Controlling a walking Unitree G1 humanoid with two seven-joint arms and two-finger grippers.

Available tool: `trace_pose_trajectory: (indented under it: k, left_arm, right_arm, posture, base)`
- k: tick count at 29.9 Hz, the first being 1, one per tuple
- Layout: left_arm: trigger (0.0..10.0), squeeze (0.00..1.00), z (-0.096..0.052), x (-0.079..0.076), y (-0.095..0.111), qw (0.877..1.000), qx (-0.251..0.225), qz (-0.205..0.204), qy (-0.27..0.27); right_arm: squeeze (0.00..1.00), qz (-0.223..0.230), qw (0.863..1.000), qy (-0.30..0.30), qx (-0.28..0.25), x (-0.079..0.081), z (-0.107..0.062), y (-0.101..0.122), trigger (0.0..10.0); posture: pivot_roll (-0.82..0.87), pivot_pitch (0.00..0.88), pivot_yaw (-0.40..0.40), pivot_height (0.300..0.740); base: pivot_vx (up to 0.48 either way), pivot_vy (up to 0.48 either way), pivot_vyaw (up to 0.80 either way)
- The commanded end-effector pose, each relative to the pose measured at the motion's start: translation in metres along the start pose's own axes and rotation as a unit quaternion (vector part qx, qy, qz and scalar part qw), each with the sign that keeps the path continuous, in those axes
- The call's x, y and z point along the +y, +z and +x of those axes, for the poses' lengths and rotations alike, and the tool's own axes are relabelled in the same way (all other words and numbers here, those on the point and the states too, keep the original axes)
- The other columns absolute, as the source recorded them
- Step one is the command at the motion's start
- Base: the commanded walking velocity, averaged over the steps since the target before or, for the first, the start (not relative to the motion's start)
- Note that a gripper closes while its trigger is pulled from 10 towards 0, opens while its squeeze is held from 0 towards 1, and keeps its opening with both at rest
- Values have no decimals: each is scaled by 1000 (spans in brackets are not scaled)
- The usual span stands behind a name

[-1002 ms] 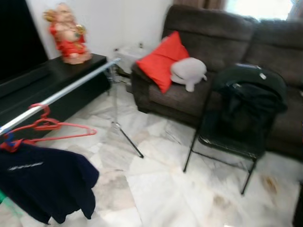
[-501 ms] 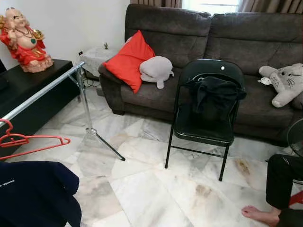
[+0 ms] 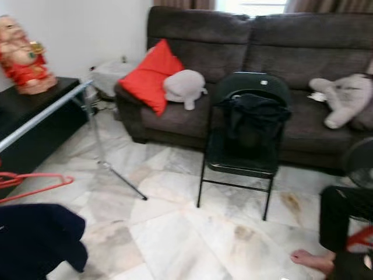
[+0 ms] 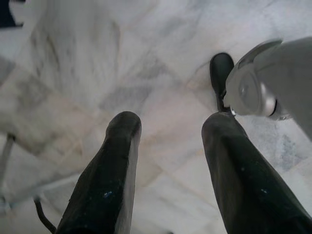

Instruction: Hang hanger

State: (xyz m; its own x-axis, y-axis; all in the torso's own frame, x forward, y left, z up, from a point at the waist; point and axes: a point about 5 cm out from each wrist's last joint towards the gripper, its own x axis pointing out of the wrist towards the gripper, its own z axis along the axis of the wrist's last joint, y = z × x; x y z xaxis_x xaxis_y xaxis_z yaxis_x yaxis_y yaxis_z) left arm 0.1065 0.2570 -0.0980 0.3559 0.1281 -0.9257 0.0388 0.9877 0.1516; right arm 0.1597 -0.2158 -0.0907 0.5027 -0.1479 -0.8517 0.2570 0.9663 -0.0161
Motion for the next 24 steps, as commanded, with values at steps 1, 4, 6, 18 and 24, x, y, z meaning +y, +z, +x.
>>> trace_pose_trajectory:
  k: [1, 4, 6, 18, 24]
  left_arm:
    - [10000, 0, 0, 1, -1, 1000, 3, 0, 2]
    - [10000, 0, 0, 1, -1, 1000, 3, -1, 3]
    - [10000, 0, 0, 1, -1, 1000, 3, -1, 3]
    - [10000, 0, 0, 1, -1, 1000, 3, -2, 1]
    - [10000, 0, 0, 1, -1, 1000, 3, -5, 0]
  right_arm:
    - [0, 3, 1000, -2, -1, 0, 0, -1, 10000]
    - [0, 1, 1000, -1, -3, 0, 0, 0, 10000]
    - [0, 0, 1000, 0, -4, 0, 0, 0, 10000]
    - [0, 4, 1000, -1, -8, 0, 0, 1, 10000]
    - [0, 2, 1000, -2, -8, 0, 0, 1, 10000]
  posture:
    - [134, 0, 35, 740]
    - [134, 0, 35, 740]
    - [133, 0, 36, 740]
    - [132, 0, 37, 740]
    - [134, 0, 36, 740]
  base:
    - [0, 0, 0]
    - [0, 0, 0]
    - [0, 0, 0]
    - [245, 0, 0]
    - [303, 0, 0]
